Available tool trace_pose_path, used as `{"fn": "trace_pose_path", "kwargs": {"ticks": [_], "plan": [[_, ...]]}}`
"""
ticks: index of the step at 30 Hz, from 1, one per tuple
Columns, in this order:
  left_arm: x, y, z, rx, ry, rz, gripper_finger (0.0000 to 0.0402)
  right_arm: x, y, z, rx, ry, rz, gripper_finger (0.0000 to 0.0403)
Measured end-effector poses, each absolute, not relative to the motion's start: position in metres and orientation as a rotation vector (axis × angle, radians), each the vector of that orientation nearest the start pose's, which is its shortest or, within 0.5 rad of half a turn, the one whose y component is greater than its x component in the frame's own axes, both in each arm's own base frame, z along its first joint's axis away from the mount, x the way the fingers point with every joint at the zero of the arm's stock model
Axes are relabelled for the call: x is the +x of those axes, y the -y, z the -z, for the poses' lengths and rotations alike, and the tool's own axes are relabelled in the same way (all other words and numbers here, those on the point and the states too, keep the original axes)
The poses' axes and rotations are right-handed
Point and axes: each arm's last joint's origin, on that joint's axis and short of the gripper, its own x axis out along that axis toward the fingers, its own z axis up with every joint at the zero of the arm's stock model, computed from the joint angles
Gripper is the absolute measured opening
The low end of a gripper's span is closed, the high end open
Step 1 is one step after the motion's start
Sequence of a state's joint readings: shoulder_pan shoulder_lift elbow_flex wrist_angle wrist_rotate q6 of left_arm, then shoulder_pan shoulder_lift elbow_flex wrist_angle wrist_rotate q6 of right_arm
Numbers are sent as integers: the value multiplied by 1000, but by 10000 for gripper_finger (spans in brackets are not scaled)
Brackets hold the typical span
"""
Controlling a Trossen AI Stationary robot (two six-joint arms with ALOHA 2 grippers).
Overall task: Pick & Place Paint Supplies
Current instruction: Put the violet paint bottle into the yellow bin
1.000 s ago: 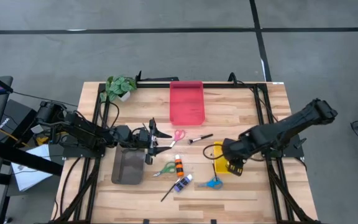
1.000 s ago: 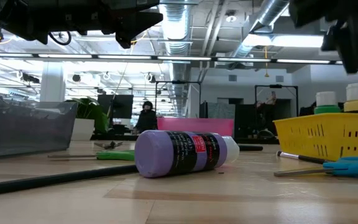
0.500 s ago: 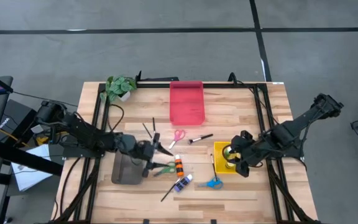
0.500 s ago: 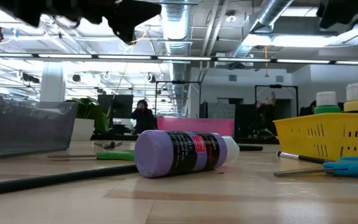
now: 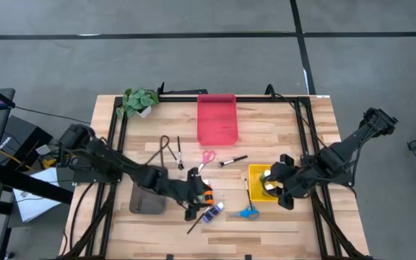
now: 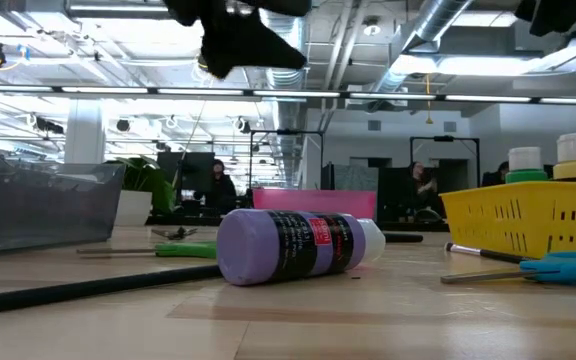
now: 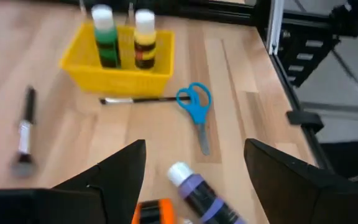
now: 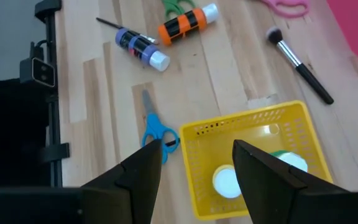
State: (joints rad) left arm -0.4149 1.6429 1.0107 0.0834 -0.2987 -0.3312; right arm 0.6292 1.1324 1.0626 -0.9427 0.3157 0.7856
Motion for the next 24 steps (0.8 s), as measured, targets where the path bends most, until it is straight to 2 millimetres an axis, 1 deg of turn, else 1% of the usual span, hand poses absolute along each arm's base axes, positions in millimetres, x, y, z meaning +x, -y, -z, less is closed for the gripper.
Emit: {"fn": "trace_pose_path", "kwargs": {"ticks": [3, 6, 11, 17, 24], "plan": [[340, 140, -207, -202, -572, 14, 264, 171, -117, -305, 258, -940, 70, 192], [351, 145, -194, -232, -614, 8, 261, 170, -118, -305, 255, -940, 61, 191], [362, 150, -165, -237, -754, -47, 257, 169, -121, -305, 252, -937, 47, 191], [377, 157, -151, -216, -782, -57, 257, 170, -122, -305, 255, -927, 43, 191], [393, 158, -139, -195, -814, -76, 257, 171, -123, -307, 270, -905, 33, 191]]}}
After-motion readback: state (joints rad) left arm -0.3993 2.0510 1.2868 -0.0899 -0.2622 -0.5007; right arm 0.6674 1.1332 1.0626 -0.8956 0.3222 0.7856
